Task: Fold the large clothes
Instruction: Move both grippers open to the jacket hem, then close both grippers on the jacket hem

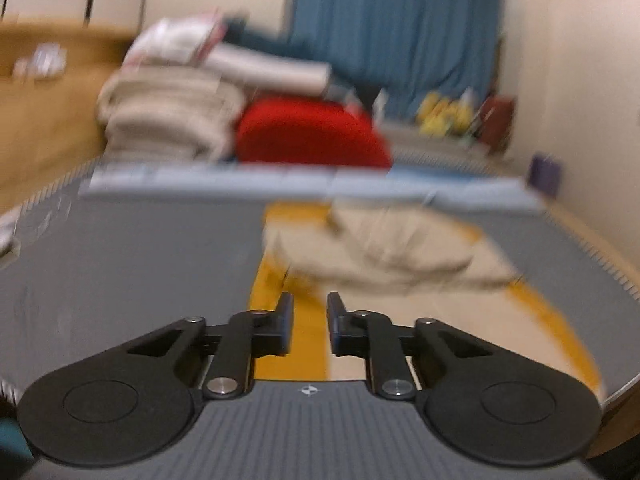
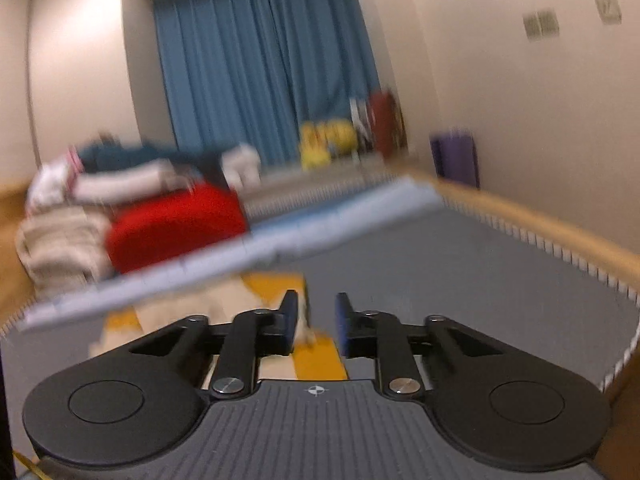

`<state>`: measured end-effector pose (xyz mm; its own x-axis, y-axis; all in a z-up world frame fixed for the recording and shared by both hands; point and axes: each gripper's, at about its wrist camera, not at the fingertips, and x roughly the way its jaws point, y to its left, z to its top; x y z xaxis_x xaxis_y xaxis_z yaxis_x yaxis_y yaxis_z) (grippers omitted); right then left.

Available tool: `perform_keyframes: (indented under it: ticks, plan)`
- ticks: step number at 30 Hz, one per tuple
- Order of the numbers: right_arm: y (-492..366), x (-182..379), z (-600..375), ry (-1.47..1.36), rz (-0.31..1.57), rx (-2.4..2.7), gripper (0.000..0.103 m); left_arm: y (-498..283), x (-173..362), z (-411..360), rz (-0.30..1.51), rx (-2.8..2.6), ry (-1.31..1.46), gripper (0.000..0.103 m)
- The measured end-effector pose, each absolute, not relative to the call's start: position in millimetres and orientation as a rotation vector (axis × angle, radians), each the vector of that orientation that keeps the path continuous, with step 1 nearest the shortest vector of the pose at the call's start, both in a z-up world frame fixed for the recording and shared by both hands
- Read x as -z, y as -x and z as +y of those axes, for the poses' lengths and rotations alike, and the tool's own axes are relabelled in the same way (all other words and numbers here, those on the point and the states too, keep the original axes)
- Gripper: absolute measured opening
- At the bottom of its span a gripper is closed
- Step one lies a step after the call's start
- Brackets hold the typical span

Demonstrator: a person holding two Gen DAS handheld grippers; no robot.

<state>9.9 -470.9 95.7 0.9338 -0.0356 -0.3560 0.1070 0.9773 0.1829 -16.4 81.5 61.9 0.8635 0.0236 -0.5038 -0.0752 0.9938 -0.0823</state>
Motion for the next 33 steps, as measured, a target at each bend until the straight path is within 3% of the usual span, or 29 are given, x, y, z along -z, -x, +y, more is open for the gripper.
perform_keyframes:
  ticks: [9, 12, 17, 19, 27, 29, 30, 31, 33]
  plan:
    - [-93, 12, -450, -0.187, 0.697, 0.135, 0.02, -29, 23, 135, 0.856, -0.151, 0.209, 0.017]
    - [-111, 39, -449, -0.18, 0.832, 0.156, 0.028, -33, 46, 150, 0.965, -0.187, 0.263, 0.02]
    - [-109, 77, -449, -0.217, 0.971, 0.195, 0.044, -33, 65, 168, 1.041, -0.245, 0.308, 0.034]
    - [-106, 91, -450, -0.227, 1.007, 0.205, 0.051, -35, 69, 171, 1.056, -0.246, 0.315, 0.044]
    - [-102, 101, -447, -0.213, 1.031, 0.211, 0.057, -51, 78, 165, 1.072, -0.21, 0.245, 0.051]
    - [-100, 96, -449, -0.21, 1.029, 0.209, 0.055, -53, 79, 161, 1.068, -0.2, 0.218, 0.05]
    - [-99, 96, -450, -0.216, 1.028, 0.21, 0.053, -54, 79, 161, 1.066, -0.192, 0.217, 0.044]
    - [-97, 93, -452, -0.224, 1.026, 0.209, 0.042, -56, 80, 160, 1.065, -0.178, 0.227, 0.029]
    - [-93, 91, -458, -0.287, 1.029, 0.191, 0.015, -58, 76, 161, 1.065, -0.152, 0.263, 0.018]
